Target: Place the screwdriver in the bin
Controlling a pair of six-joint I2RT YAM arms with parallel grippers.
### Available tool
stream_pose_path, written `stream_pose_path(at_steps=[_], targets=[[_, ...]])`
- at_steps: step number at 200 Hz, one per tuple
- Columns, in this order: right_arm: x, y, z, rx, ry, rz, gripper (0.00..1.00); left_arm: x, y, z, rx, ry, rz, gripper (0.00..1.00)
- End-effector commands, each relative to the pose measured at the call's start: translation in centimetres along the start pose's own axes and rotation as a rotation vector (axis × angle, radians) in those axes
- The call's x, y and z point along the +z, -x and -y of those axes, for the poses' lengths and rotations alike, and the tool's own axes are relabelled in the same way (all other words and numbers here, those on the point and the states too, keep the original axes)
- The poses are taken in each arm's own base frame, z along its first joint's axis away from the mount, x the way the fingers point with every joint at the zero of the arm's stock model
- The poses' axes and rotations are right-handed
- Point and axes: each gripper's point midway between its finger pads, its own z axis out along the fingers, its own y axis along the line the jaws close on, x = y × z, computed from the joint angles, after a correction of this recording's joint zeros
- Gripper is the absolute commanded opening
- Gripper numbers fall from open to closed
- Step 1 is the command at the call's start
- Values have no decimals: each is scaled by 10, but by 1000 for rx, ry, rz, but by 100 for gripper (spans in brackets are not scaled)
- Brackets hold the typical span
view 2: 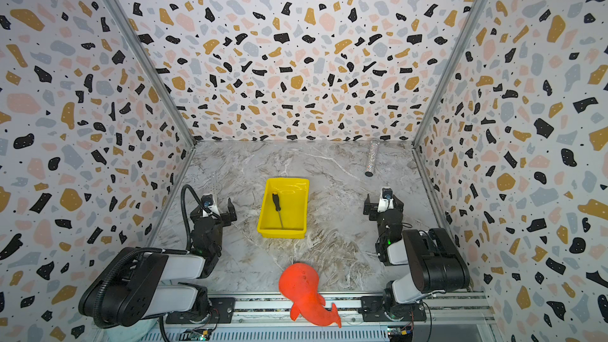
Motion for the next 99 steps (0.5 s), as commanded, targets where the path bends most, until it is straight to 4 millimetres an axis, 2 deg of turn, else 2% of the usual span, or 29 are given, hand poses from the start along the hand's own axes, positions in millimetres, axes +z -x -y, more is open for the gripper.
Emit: stream_pose_path(at_steps=[1,99], targets=[[3,12,0,9,2,31,99,1,17,0,-22,-4,56,100],[6,11,-2,-4,-1,21,99,1,17,0,-22,-3,56,100]])
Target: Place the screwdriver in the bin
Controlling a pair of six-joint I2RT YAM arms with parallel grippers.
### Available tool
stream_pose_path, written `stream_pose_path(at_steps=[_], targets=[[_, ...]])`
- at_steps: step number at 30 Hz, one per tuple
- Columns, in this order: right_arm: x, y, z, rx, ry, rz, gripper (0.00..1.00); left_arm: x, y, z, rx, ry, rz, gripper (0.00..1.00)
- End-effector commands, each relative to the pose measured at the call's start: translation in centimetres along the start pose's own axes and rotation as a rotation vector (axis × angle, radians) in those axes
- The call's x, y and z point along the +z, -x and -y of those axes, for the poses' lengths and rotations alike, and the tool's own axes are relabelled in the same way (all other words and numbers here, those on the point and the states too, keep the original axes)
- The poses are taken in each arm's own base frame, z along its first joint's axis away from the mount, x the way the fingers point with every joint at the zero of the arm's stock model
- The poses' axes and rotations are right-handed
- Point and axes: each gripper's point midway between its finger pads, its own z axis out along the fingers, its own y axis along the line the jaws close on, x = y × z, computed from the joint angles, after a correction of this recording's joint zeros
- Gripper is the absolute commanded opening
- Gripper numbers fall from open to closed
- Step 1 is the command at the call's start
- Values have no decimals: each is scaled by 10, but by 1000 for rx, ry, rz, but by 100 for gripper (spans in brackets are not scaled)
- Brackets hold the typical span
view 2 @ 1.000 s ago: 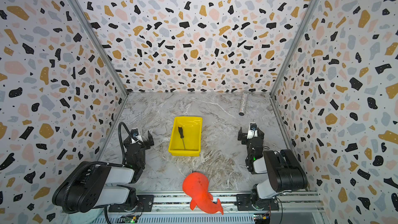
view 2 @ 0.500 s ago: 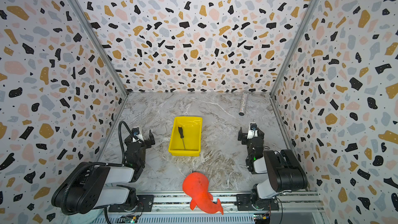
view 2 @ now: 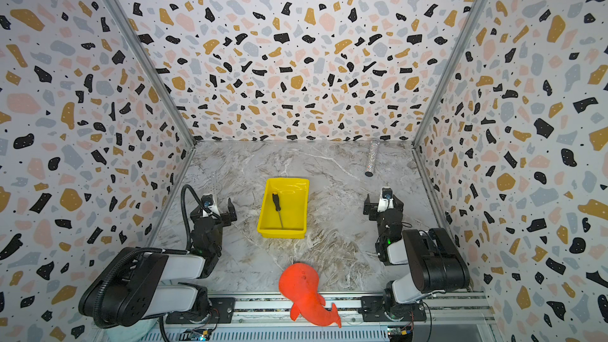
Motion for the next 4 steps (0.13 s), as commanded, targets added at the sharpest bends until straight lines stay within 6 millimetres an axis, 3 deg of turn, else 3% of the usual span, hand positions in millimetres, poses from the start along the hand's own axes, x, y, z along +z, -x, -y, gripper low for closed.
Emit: stream_pose_path(at_steps=[1,4], targets=[[3,10,-1,-4,-1,24,99,1,17,0,-23,-3,56,100],[1,11,0,-1,-2,32,99,1,17,0,-23,-4,55,100]])
